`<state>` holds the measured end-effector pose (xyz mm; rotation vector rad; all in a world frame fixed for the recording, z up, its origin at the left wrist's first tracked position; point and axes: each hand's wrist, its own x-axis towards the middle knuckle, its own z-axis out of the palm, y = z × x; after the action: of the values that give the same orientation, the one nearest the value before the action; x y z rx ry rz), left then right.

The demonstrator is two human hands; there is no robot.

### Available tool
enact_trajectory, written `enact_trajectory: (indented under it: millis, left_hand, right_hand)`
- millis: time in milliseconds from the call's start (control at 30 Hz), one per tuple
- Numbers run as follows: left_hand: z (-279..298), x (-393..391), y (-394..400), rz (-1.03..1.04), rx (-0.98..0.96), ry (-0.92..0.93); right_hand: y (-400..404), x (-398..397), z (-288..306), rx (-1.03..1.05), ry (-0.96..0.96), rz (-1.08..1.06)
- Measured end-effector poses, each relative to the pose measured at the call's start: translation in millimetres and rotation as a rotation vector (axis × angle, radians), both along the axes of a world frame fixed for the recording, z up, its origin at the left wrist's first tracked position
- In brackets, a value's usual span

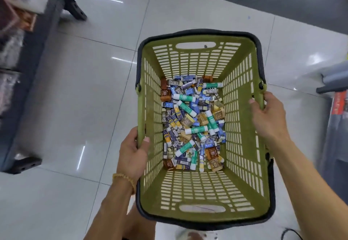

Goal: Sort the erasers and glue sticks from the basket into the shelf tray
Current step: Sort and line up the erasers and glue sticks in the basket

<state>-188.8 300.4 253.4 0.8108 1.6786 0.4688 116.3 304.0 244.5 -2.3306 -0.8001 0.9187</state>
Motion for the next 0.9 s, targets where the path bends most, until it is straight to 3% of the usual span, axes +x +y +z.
enact_trajectory:
  millis: [433,900]
  left_hand:
    - [92,-49,335,0.043,0.095,0.059]
    - [139,-15,712,0.416,0.082,0.038]
  right_hand:
    - [363,-54,91,0.055,0.016,0.097]
    - [835,-46,157,0.078,-0.015,0.476]
